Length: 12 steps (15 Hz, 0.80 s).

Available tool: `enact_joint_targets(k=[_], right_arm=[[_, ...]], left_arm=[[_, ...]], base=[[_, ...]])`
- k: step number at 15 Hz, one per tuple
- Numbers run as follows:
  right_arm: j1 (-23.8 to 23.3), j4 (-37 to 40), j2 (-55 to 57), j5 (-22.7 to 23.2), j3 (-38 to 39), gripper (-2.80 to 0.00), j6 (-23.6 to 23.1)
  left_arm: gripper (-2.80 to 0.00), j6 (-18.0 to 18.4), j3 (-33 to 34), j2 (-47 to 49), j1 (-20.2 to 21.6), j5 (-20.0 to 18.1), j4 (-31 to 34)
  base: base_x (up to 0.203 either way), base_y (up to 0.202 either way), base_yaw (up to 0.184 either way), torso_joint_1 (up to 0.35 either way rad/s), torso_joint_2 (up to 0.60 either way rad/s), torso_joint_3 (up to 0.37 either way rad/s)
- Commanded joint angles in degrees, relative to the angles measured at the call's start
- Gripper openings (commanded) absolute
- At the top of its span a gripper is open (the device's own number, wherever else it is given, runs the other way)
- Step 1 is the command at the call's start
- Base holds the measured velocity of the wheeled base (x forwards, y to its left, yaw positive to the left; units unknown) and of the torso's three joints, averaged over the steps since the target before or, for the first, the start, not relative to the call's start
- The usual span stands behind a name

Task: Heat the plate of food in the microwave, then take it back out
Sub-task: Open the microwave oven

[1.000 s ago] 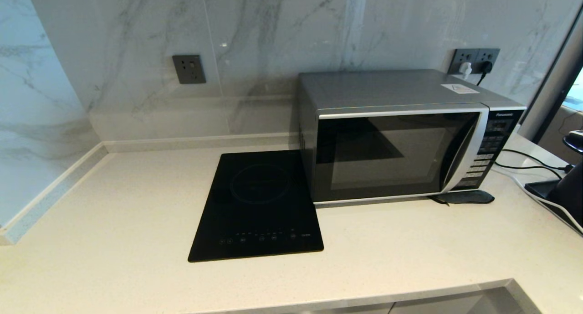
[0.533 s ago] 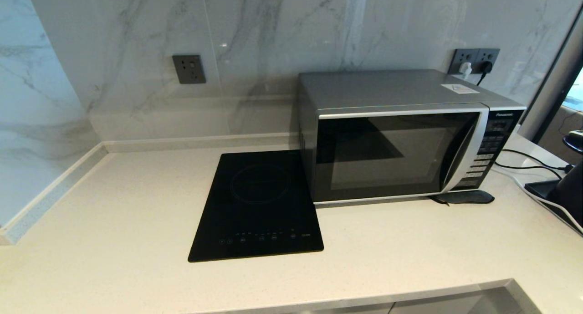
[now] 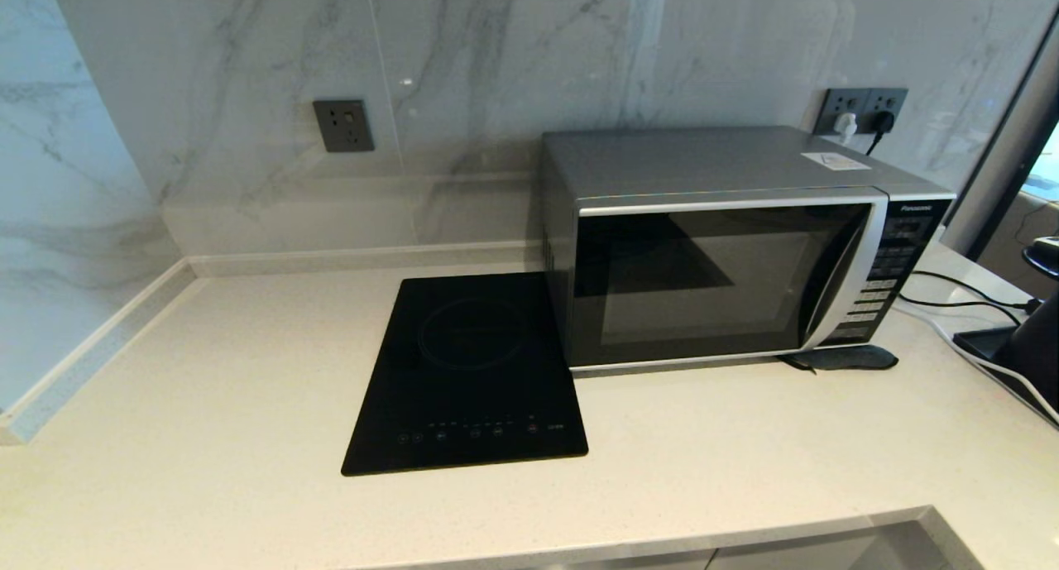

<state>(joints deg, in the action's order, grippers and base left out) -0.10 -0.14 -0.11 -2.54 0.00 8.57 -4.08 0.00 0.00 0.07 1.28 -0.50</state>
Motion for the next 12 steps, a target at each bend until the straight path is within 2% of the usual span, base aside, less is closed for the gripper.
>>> enact_joint_targets(k=[1,12], right_arm=[[0.01,0.0,0.11,-0.01,0.09,-2.8,0.04],[0.01,-0.04,0.11,-0.01,0.09,-2.8,0.04]], left_arm=[[-2.8,-0.05,0.0,0.09,0.01,0.03,-0.02],[-2.8,-0.05,0.0,0.09,0.01,0.03,-0.02]], base=[[0.0,0.0,0.0,0.0,0.0,0.0],[0.0,0.0,0.0,0.0,0.0,0.0]])
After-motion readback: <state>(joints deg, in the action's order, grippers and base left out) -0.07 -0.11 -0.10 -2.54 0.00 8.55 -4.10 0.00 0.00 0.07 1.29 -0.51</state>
